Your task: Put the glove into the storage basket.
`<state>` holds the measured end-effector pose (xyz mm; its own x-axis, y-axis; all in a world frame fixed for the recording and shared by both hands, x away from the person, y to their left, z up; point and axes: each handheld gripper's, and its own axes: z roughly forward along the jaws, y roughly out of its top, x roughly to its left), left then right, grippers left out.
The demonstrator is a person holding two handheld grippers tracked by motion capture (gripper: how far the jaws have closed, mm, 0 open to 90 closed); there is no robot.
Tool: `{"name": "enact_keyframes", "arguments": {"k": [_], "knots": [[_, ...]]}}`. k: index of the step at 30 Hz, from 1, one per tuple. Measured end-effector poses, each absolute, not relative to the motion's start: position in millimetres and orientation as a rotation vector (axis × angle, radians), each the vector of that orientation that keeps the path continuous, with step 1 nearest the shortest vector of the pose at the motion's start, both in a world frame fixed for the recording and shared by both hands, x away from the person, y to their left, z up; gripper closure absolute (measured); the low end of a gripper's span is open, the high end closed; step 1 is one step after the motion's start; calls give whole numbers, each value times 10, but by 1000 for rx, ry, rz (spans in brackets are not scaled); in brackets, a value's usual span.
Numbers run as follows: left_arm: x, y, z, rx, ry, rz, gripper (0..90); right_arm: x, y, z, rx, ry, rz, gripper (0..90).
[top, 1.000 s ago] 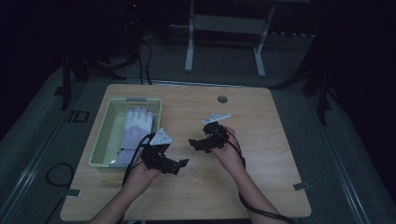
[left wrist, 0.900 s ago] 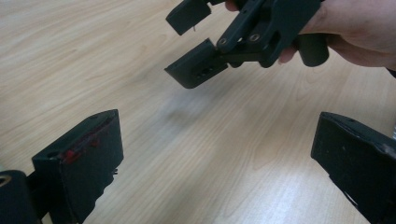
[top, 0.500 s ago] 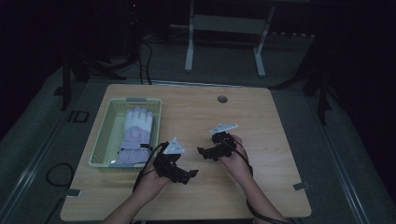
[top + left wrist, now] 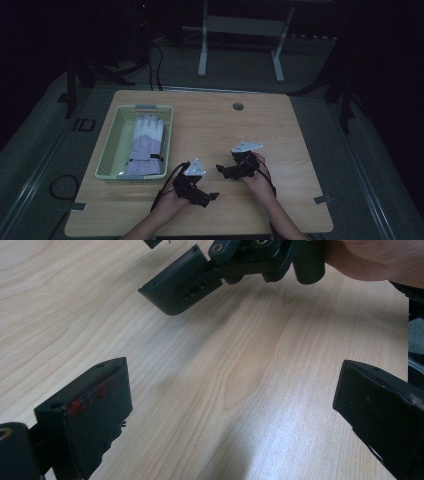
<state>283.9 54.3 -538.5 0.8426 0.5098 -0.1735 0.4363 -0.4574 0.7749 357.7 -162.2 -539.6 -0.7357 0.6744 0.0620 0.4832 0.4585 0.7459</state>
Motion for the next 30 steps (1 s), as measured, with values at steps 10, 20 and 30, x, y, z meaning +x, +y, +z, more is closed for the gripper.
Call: {"name": "enact_keyframes", "arguments": {"k": [10, 20, 30], "knots": [[2846, 510, -5535, 2091, 688, 92, 23, 3546, -1744, -5541, 1029, 2459, 1140, 135], [2840, 538, -5650, 2079, 697, 107, 24, 3508, -1799, -5582, 993, 2436, 1154, 133], [2777, 549, -5670, 2067, 647, 164, 24, 3485, -1856, -5623, 963, 2432, 1172, 133]]}}
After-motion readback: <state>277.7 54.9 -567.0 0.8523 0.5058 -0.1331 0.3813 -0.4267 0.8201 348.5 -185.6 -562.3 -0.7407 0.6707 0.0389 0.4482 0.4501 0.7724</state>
